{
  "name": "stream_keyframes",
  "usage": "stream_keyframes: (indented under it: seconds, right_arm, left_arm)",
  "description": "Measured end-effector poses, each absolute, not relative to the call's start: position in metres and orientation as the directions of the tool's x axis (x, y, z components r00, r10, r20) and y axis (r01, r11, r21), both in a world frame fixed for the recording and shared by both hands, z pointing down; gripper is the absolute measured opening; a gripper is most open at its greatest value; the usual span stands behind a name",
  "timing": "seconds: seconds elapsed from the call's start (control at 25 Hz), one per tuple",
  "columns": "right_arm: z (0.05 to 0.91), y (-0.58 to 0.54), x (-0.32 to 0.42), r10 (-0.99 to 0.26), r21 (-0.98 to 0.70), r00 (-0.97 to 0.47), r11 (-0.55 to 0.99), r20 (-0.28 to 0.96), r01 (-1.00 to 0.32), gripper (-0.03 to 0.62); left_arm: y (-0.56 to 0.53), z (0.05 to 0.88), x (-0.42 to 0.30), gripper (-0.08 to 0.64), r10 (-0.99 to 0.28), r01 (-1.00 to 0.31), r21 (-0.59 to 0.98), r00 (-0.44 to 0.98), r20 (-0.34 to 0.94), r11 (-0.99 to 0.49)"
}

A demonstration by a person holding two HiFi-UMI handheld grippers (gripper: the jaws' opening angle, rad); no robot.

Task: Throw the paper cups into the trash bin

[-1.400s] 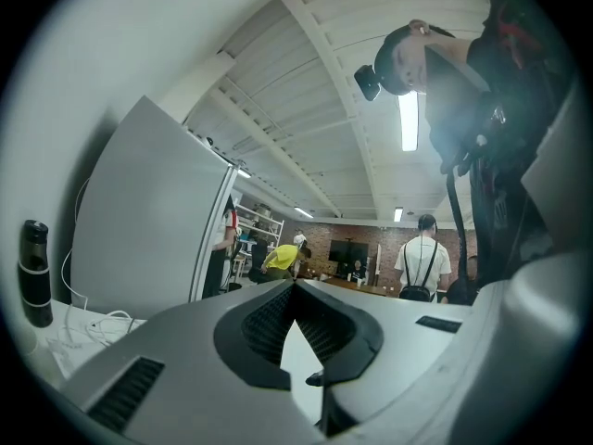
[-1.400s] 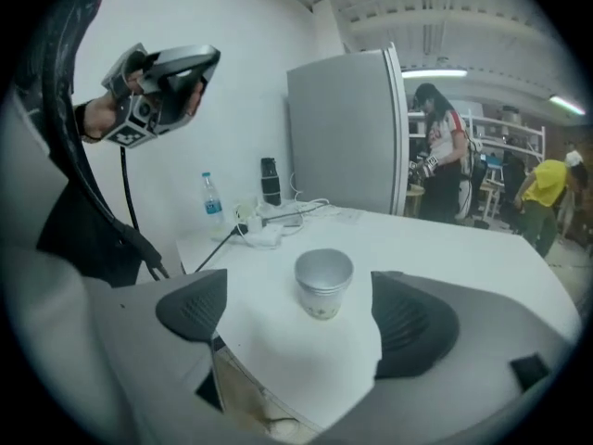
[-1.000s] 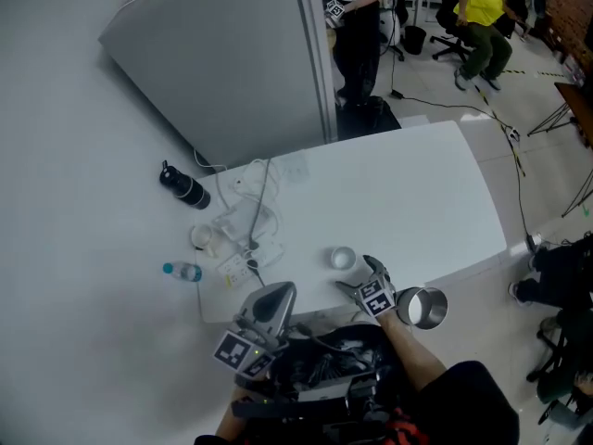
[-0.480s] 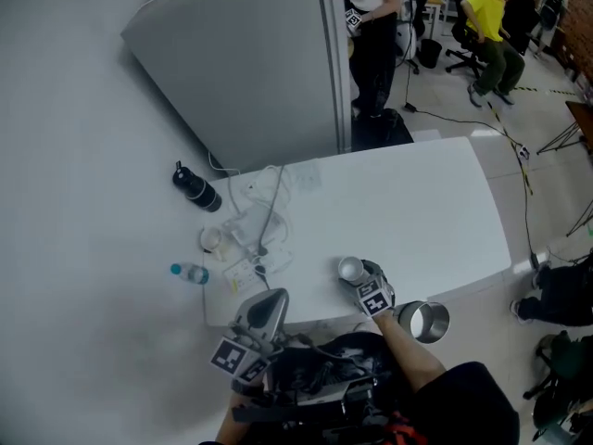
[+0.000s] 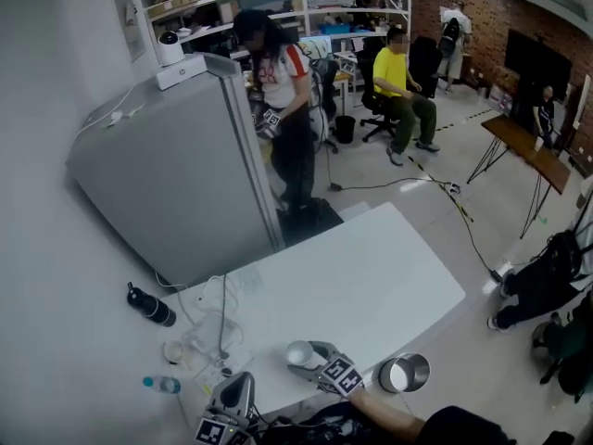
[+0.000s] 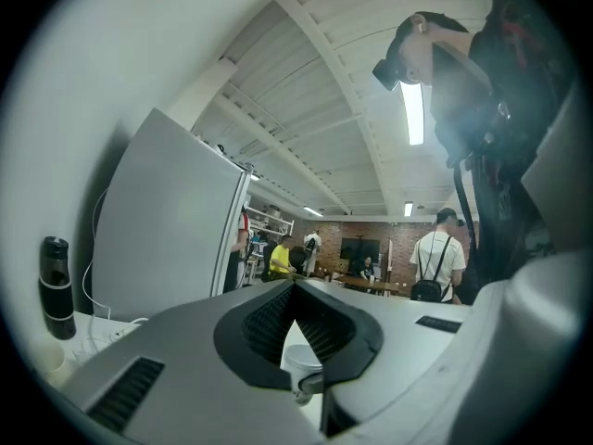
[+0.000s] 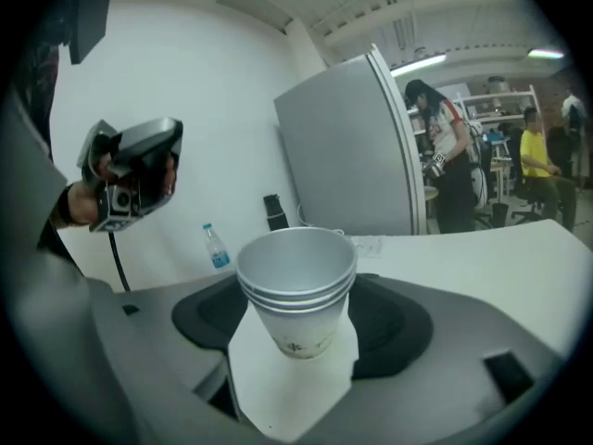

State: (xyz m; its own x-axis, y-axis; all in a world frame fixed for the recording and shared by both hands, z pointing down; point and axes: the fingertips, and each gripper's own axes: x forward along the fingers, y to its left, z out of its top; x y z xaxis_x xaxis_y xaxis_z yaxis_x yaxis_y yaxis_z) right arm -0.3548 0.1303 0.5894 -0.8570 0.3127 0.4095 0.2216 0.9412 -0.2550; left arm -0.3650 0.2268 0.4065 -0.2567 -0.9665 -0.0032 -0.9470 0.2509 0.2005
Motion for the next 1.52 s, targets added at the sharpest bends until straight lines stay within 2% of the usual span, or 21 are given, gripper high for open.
stream_keyframes:
  seconds: [0.24,0.68,1.24,1.52]
  right_arm:
    - [0.517,0.108,-0.347,0.21,-0.235,-0.933,0.962,0.292,0.143,0.35]
    - [0.465,0.073,-0.289,-0.002,-0.178,-0.969,0.983,0.247,-0.047,0.35]
    - [0.438,0.004,-0.154,-0.244,-0.162,-0.957,0.95,0.155,-0.269,0.348]
    - [0.433,-0.028,-0.073,-0.4,-0.159,-0.906,0.894,0.137,-0.418,0.348]
  left_arm:
    - [0.208,0.415,-0.354,0.002,-0.99,-0.967,0.214,-0.142,0.008,0.141]
    - [0.148,0.43,-0.312,0.002,-0.99,-0.955,0.265,0.143,0.014,-0.134]
    - [0.062,0.412,-0.194,0.002,-0.936,-0.914,0.21,0.353,-0.007,-0.346]
    - [0.024,0.409,-0.131,0.002,-0.875,-0.863,0.182,0.484,0.031,-0.471]
